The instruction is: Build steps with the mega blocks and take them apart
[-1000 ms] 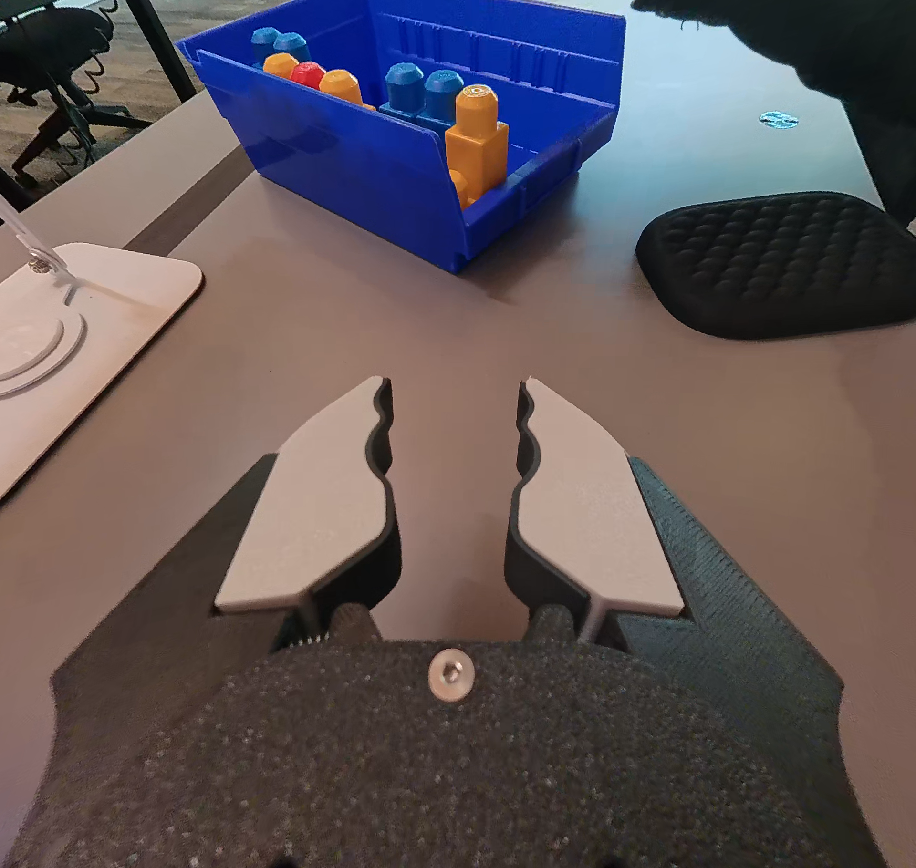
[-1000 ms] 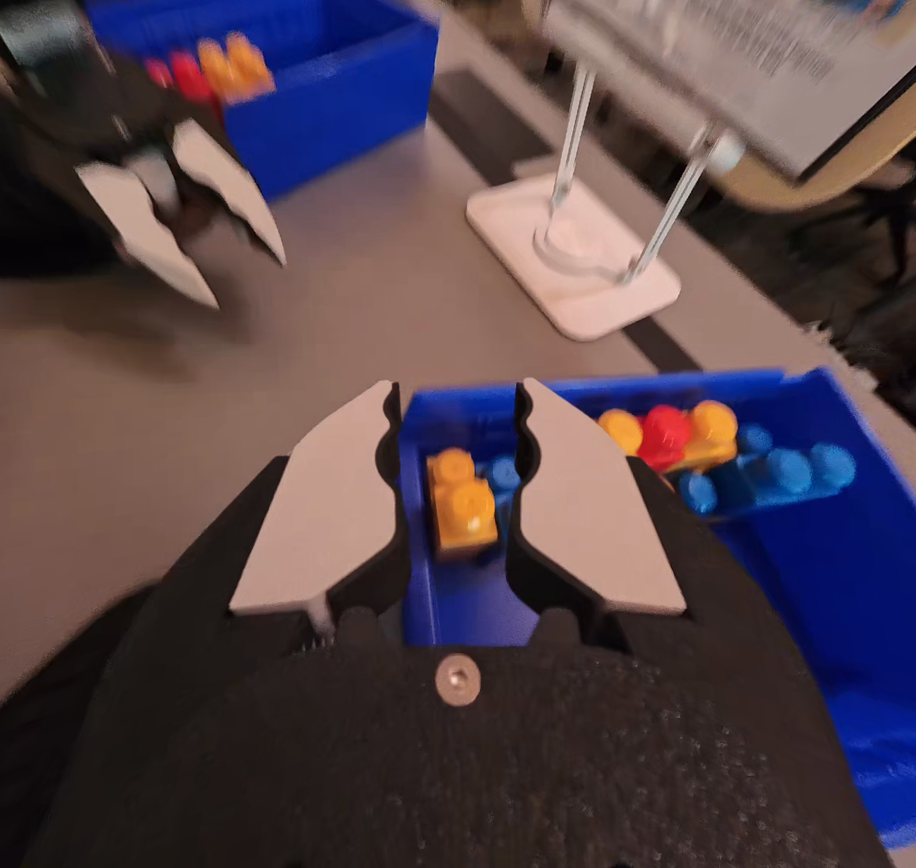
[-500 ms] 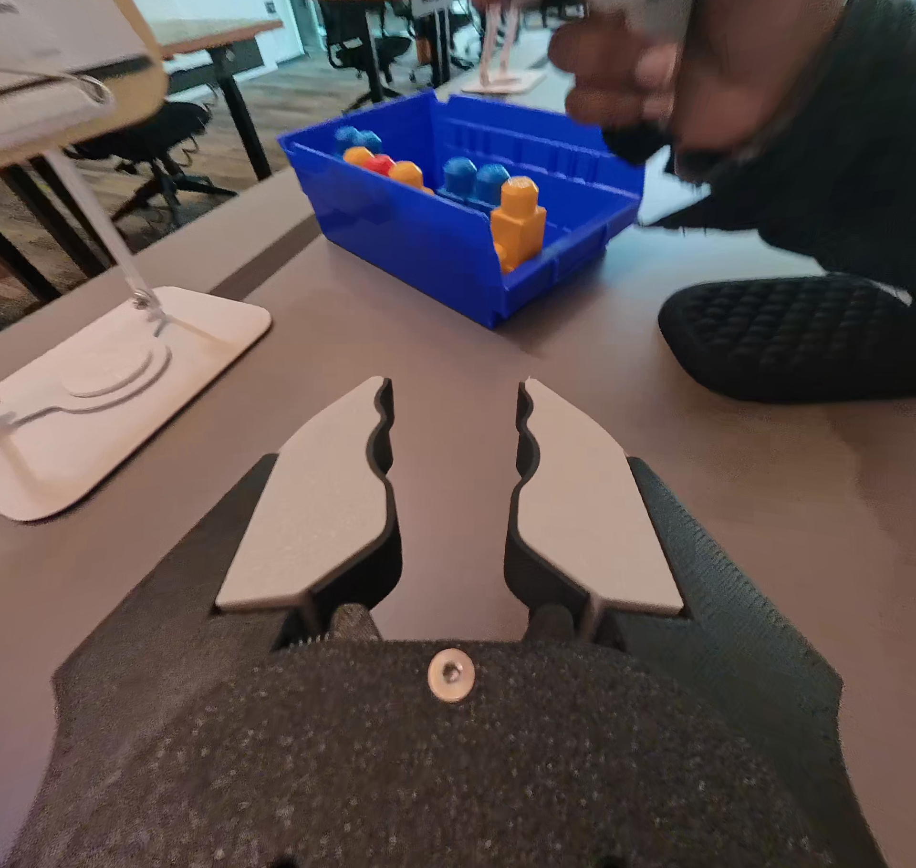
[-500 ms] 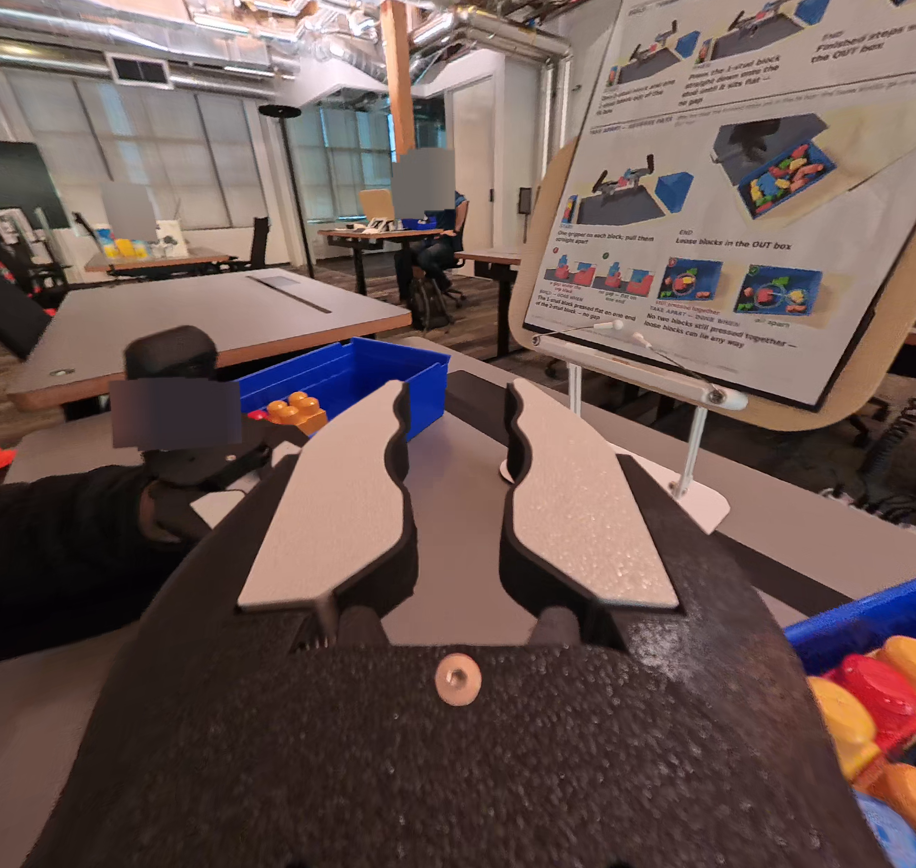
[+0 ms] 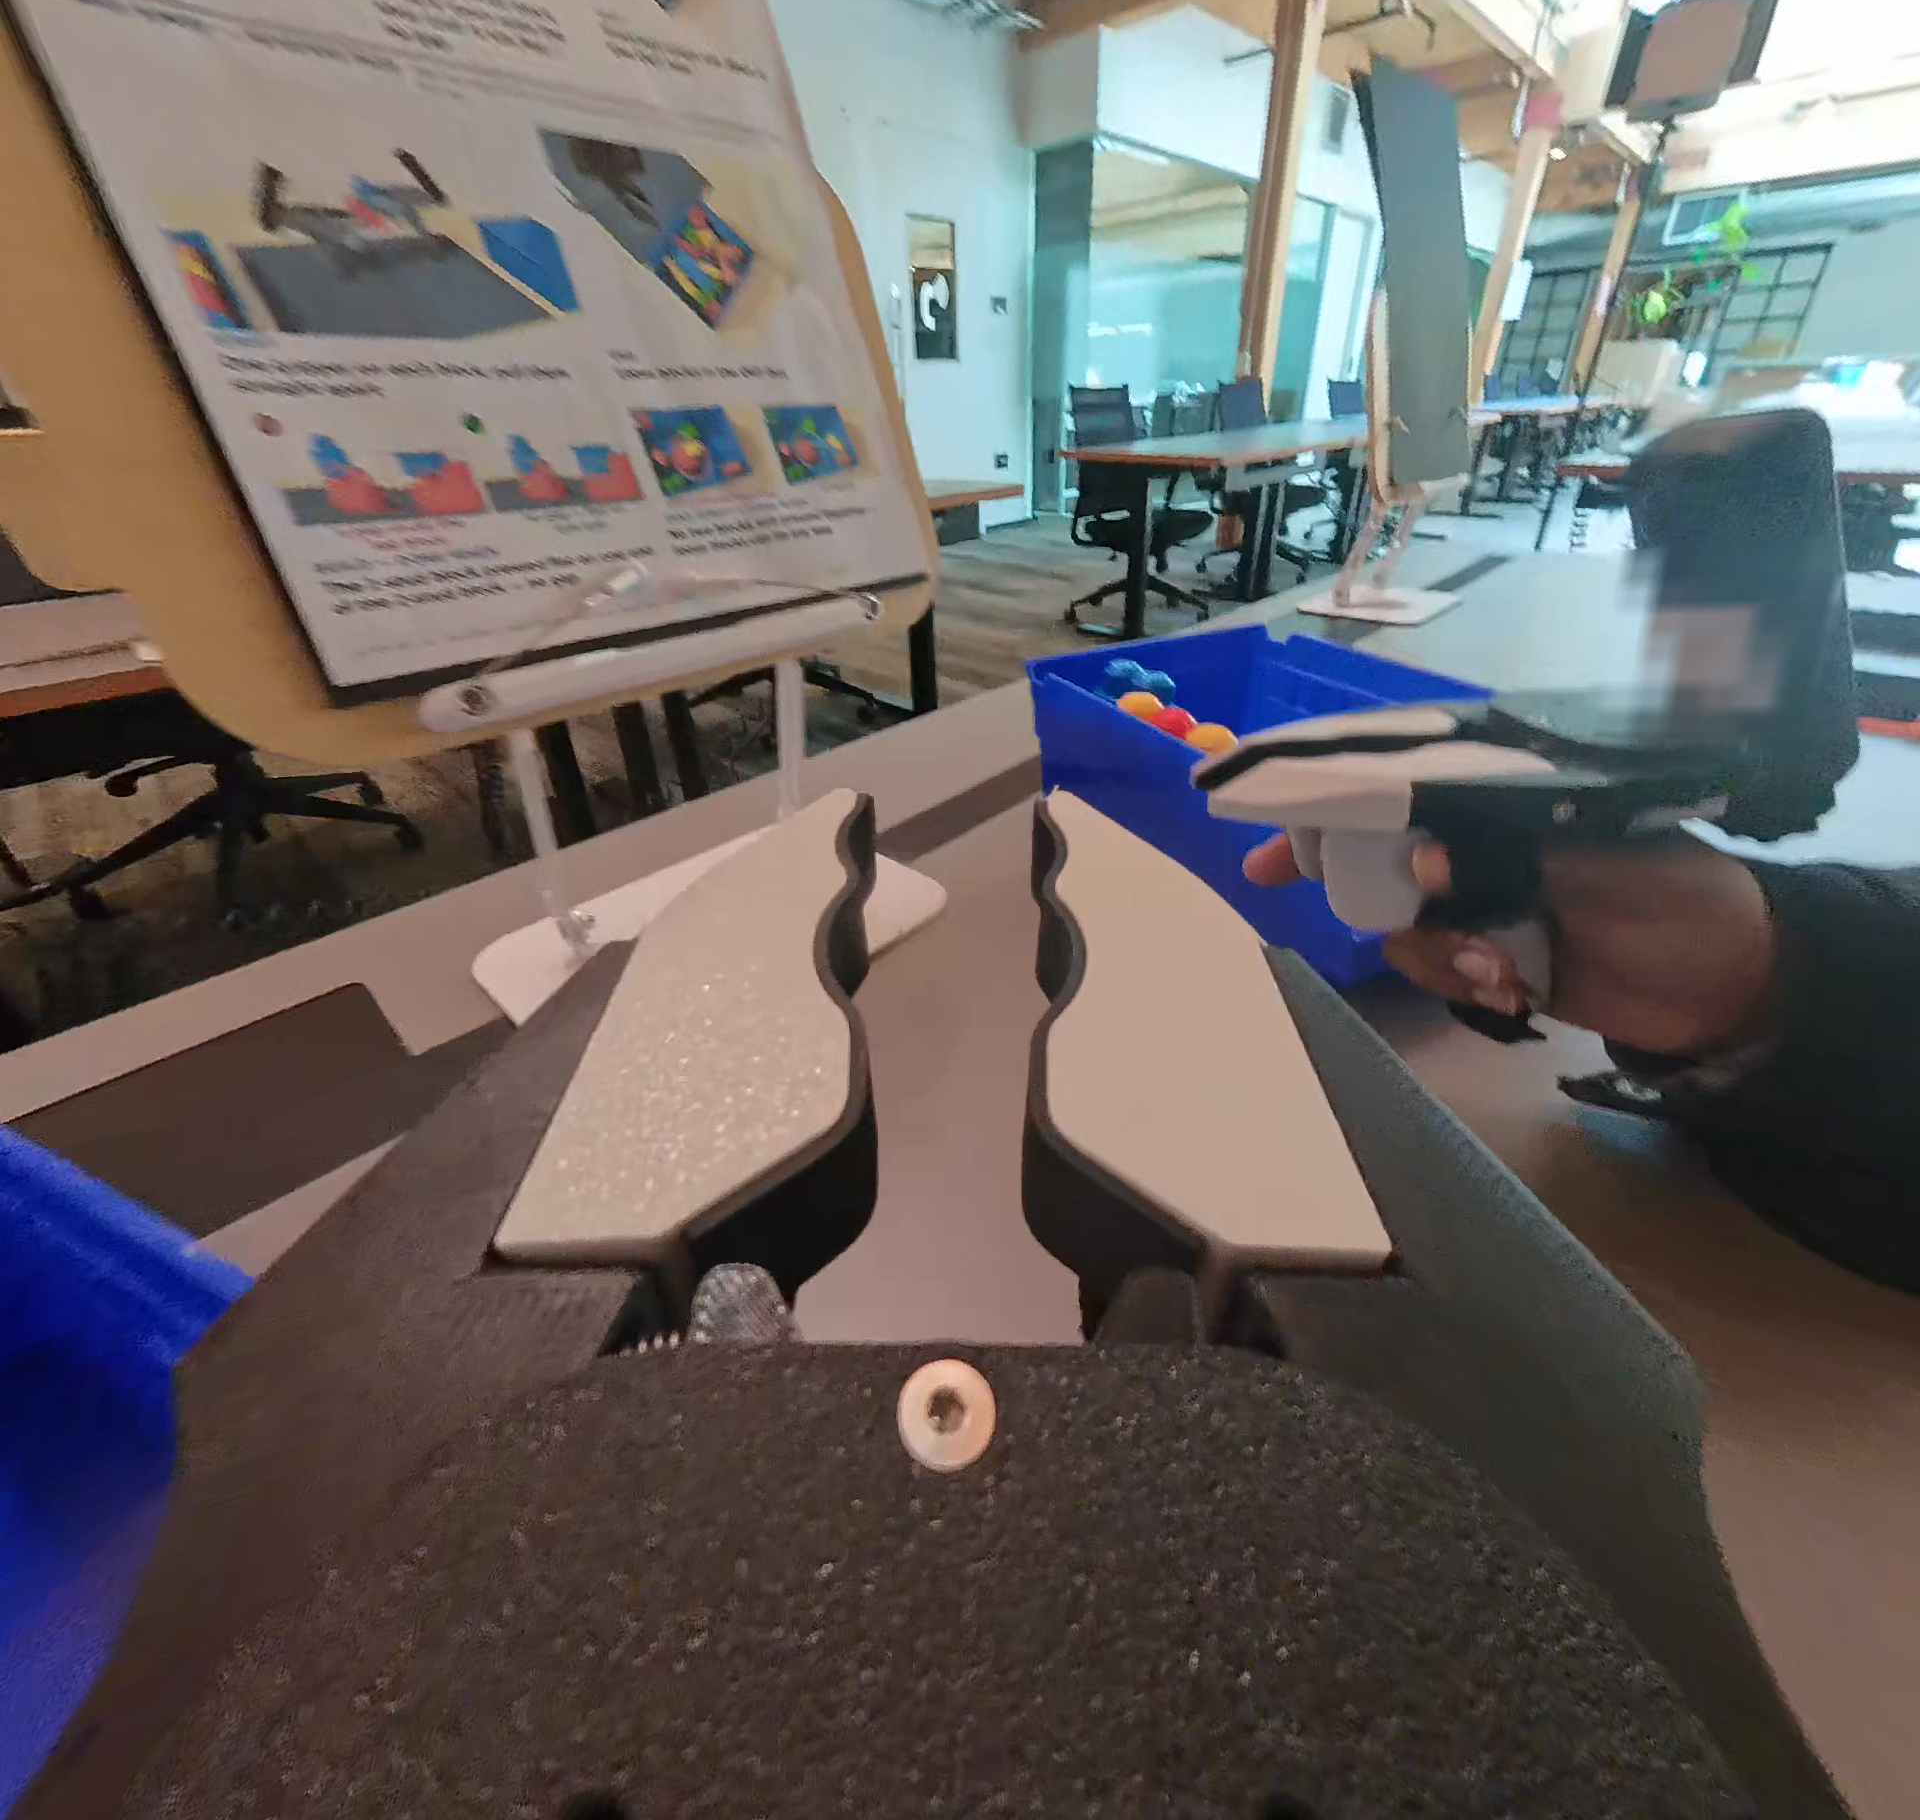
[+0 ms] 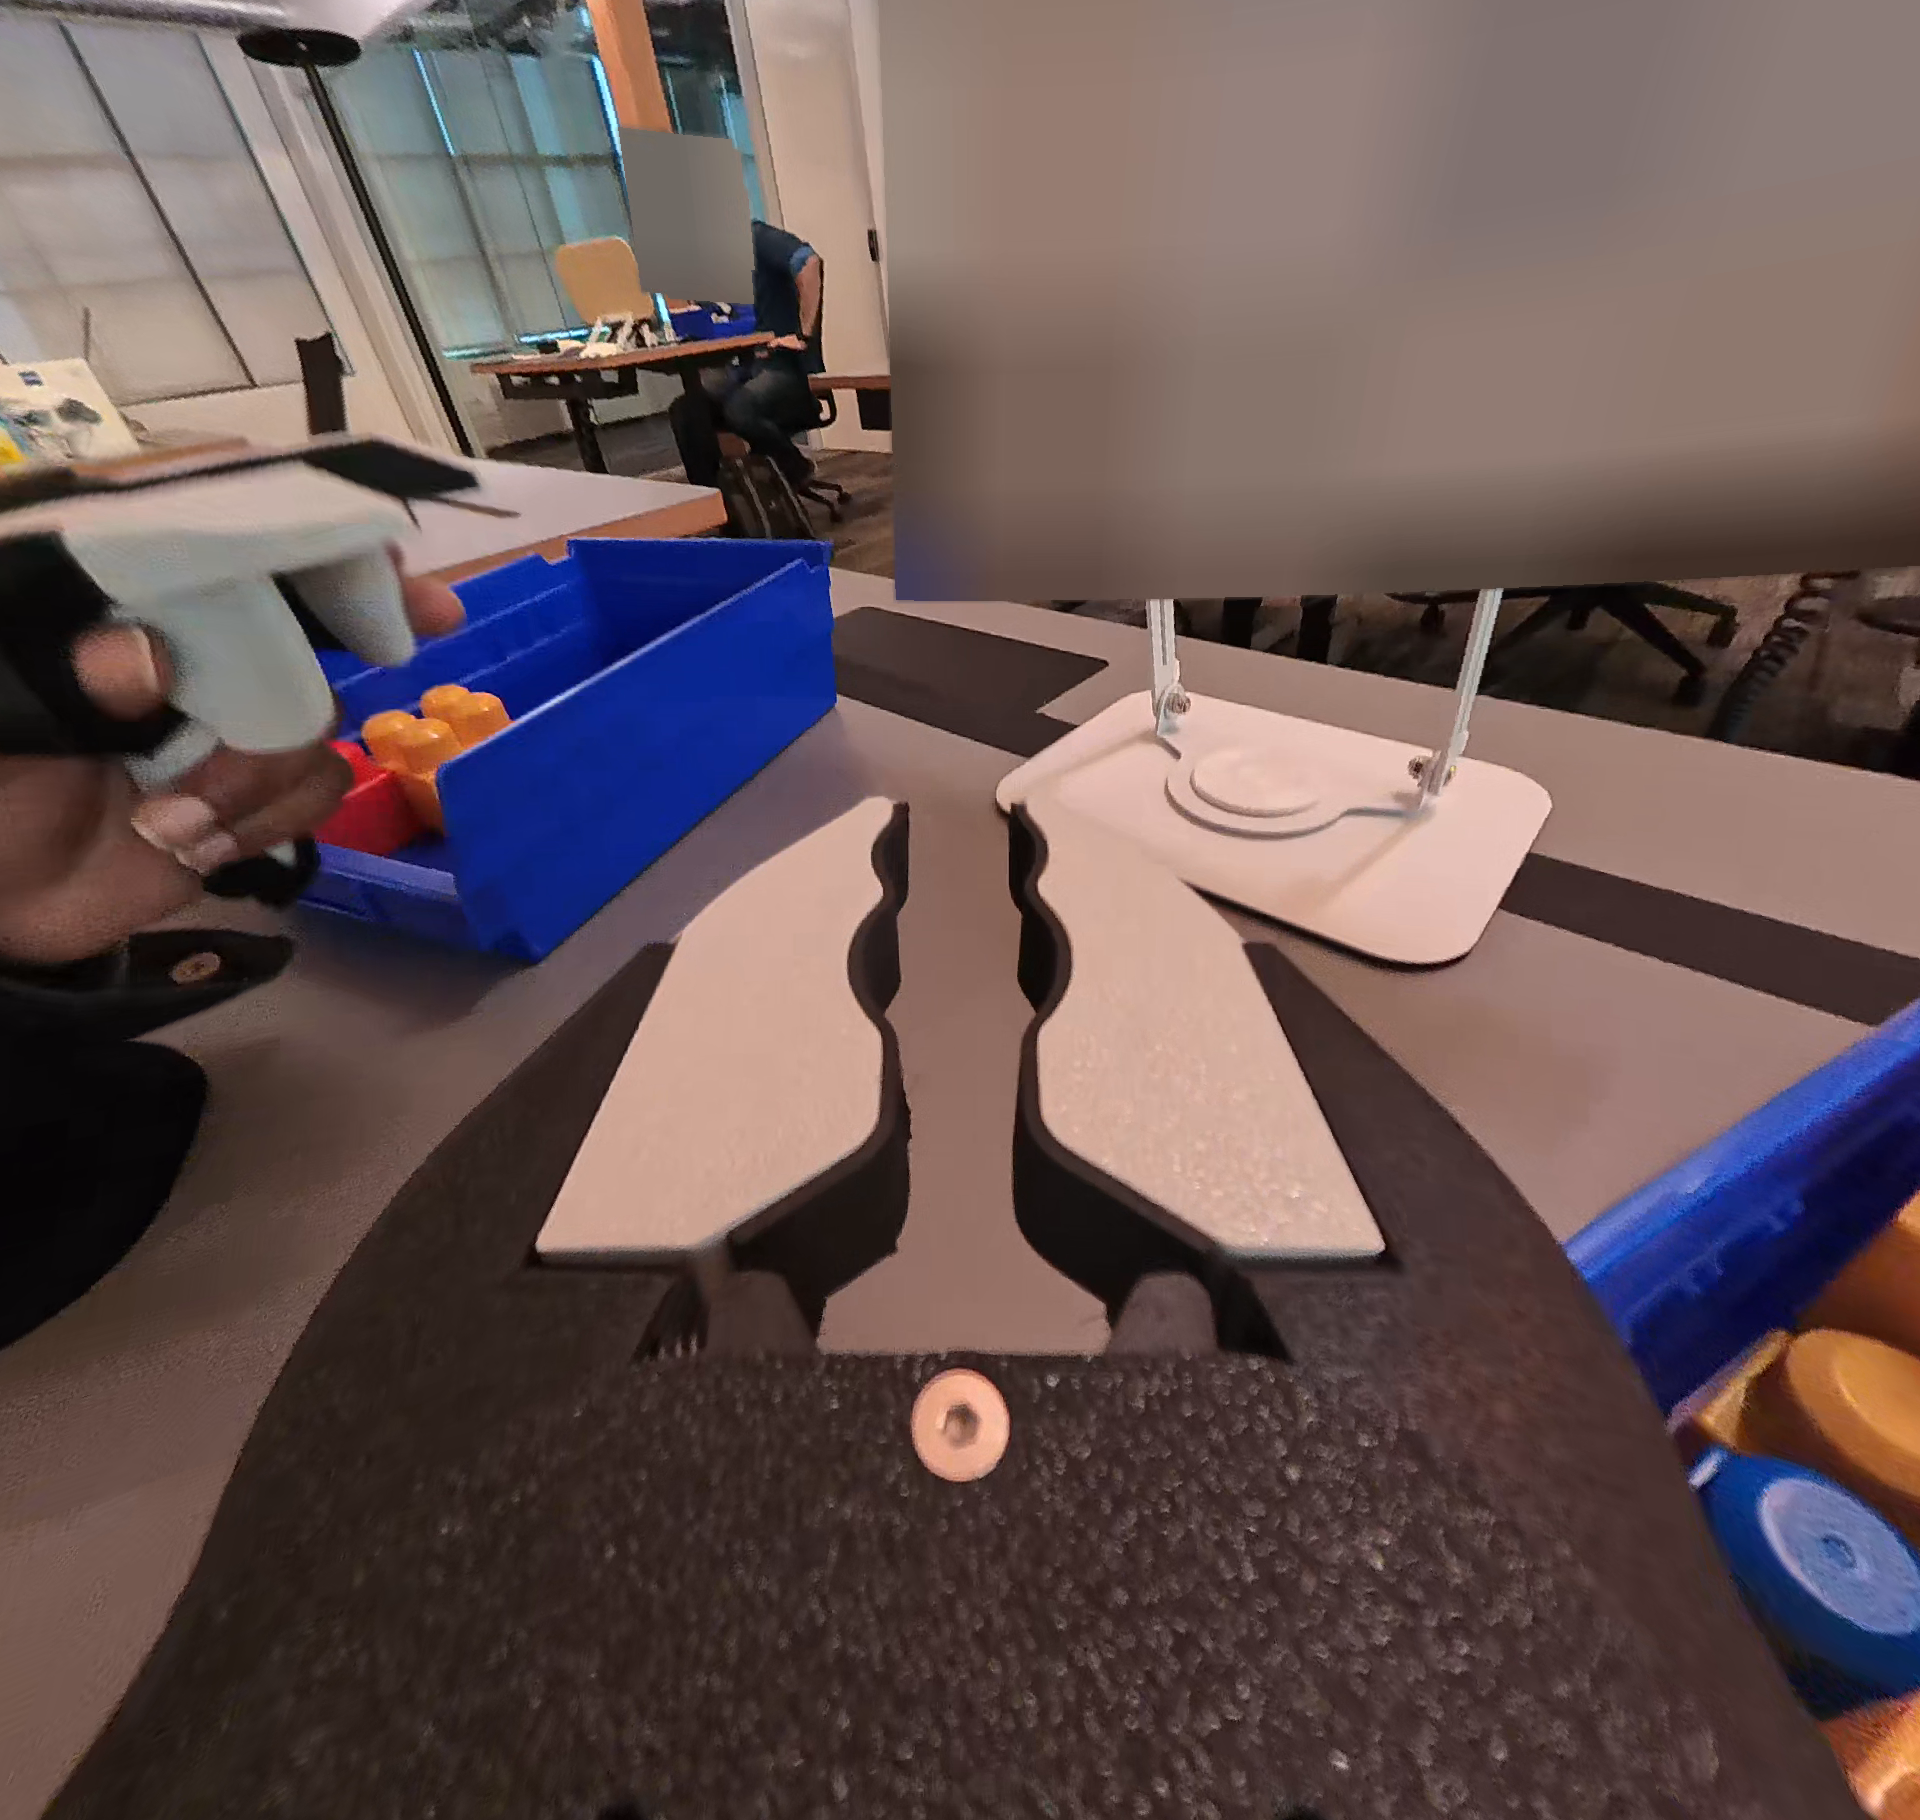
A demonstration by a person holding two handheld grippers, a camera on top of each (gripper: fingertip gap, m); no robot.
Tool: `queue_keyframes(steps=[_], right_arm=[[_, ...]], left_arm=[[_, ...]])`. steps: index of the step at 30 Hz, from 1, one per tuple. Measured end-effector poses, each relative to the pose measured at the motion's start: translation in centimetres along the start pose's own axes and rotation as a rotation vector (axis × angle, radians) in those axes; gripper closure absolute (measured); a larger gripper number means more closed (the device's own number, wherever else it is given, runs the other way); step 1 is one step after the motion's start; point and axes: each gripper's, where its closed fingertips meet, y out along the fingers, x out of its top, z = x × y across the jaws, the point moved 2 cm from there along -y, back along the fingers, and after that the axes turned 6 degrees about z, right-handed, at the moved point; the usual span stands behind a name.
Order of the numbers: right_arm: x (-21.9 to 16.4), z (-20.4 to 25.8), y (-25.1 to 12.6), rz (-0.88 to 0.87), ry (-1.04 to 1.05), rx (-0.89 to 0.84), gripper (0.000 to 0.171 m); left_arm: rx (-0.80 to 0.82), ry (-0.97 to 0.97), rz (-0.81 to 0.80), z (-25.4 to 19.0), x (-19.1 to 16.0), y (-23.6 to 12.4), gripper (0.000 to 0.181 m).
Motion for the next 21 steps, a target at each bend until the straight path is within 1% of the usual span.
queue_keyframes(steps=[5, 8, 10, 14, 17, 21], right_arm=[[-1.1, -0.7, 0.3, 0.032, 0.014, -0.042, 0.163], [-1.3, -1.0, 0.3, 0.041, 0.015, -0.062, 0.168], [-1.3, -1.3, 0.2, 0.037, 0.014, -0.071, 0.171], [-1.3, -1.5, 0.1, 0.035, 0.009, -0.078, 0.171], [-1.3, -1.7, 0.0, 0.036, 0.008, -0.082, 0.171], [-1.4, -1.6, 0.0, 0.042, 0.007, -0.078, 0.171]], left_arm=[[0.125, -0.021, -0.08, 3.8, 2.6, -2.7, 0.166], [0.238, -0.033, -0.103, 6.9, 4.0, -5.0, 0.181], [0.308, -0.046, -0.075, 9.3, 4.5, -6.4, 0.181], [0.349, -0.121, 0.067, 13.8, 4.2, -8.2, 0.181], [0.343, -0.175, 0.282, 16.6, 2.3, -8.9, 0.172], [0.334, -0.218, 0.66, 19.5, -2.5, -9.9, 0.154]])
